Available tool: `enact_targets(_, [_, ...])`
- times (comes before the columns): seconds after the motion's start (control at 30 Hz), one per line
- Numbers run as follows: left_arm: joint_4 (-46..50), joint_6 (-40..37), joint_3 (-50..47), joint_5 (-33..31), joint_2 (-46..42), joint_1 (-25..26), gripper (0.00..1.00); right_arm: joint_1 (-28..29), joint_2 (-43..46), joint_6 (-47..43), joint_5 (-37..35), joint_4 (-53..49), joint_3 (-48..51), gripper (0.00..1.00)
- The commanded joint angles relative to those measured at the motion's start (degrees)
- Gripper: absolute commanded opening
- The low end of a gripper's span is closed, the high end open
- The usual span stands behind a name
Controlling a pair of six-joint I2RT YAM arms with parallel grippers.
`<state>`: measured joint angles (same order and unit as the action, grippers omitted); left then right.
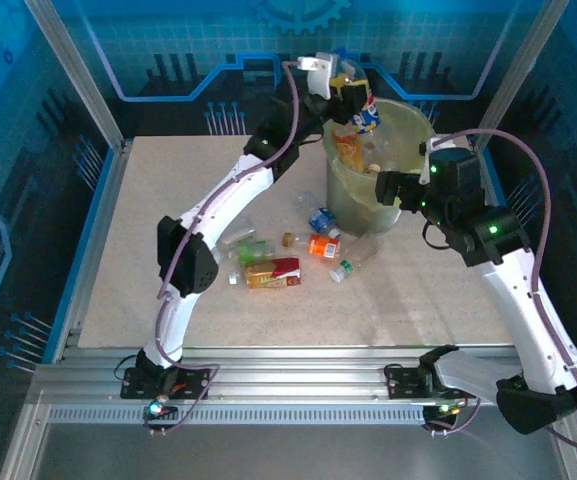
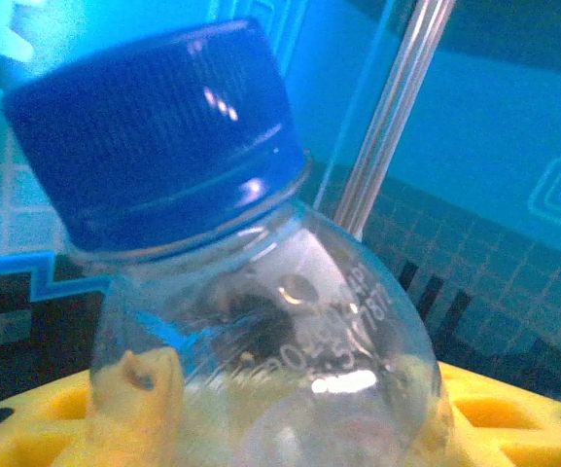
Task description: Put the plastic bottles in the bin
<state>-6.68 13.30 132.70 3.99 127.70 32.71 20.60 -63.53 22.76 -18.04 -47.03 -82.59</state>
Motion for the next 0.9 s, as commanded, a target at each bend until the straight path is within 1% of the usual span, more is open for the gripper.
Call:
enact_targets(0.0, [0.54, -2.09, 4.83, 4.66, 3.06, 0.7, 0.38, 0.23, 2.31, 3.04, -1.05, 0.97, 2.33, 1.0])
enact_targets(0.27, [3.6, -1.76, 9.94, 8.64, 9.89, 1.9, 0.4, 0.23, 4.14, 5.68, -2.07, -1.37, 6.27, 1.0])
enact_targets(0.3, [4.21, -1.99, 10.79, 8.69, 10.63, 2.12, 0.42, 0.23, 4.33, 5.97, -2.37, -1.62, 6.64, 1.0])
enact_targets(0.33, [4.71, -2.25, 11.35, 8.67, 11.17, 2.28, 0.47, 0.24, 4.53, 6.14, -2.54, -1.82, 6.99, 1.0])
enact_targets(0.37, [5.14, -2.46, 11.96, 8.59, 11.7, 2.32, 0.56, 0.22, 4.72, 6.32, -2.82, -1.99, 7.4, 1.0])
enact_targets(0.4, [5.63, -2.57, 12.55, 8.64, 12.14, 2.39, 0.61, 0.23, 4.89, 6.73, -3.17, -2.33, 7.77, 1.0])
enact_targets(0.47, [6.65, -2.89, 13.47, 8.25, 12.65, 2.35, 0.7, 0.23, 4.82, 7.79, -4.19, -3.39, 8.22, 1.0])
enact_targets(0.5, [6.96, -3.12, 13.82, 8.06, 12.72, 2.33, 0.76, 0.23, 4.73, 8.35, -4.76, -4.04, 8.38, 0.99])
enact_targets(0.6, [7.65, -3.98, 14.48, 7.72, 12.49, 2.34, 0.86, 0.07, 4.22, 9.69, -5.86, -5.5, 8.89, 1.0])
enact_targets(0.67, [8.14, -4.79, 15.27, 6.66, 12.23, 2.27, 0.97, 0.14, 3.94, 10.56, -6.06, -6.14, 9.36, 1.0])
enact_targets(0.7, [8.22, -5.11, 15.62, 6.03, 12.06, 2.26, 0.99, 0.06, 3.85, 10.9, -6.16, -6.41, 9.58, 1.0])
enact_targets(0.87, [8.45, -5.29, 16.89, 4.74, 10.52, 1.41, 0.99, -0.14, 3.85, 12.76, -7.16, -7.62, 10.47, 1.0])
